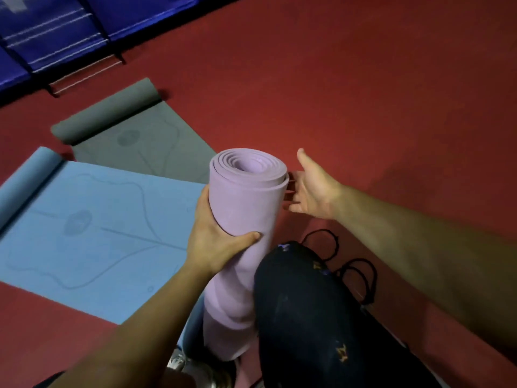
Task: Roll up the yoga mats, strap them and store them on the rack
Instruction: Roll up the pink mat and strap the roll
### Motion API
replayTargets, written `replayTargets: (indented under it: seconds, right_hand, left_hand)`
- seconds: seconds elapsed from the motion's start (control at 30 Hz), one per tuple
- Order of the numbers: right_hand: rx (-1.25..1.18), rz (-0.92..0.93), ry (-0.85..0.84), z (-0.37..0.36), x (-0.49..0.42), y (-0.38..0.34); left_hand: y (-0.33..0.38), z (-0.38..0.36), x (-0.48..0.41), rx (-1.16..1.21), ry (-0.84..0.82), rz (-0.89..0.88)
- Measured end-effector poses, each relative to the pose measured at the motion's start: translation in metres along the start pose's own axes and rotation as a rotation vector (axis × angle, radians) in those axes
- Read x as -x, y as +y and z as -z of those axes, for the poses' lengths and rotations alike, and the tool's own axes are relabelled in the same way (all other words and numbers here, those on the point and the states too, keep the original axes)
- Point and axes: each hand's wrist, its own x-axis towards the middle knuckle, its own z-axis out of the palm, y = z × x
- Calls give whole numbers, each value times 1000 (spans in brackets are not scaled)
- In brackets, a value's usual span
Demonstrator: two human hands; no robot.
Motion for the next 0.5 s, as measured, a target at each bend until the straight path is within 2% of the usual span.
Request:
replayTargets:
  seconds: [0.2,0.27,0.33,0.43,0.5]
  right_hand:
    - [170,-192,318,105,-20,92]
    - [282,-304,351,132,-29,134]
    - [450,-389,299,149,-50,175]
    - [739,-328,131,149,-88,218]
    - [873,-291,80,143,-115,241]
  left_hand:
    - [3,-38,-24,-64,4,2]
    - [2,-51,-31,-80,-5,19]
    - [3,-63,-40,-109,-13,26]
    - [2,-76,-55,-137,-20,24]
    - [0,-81,-64,-143,-31,31]
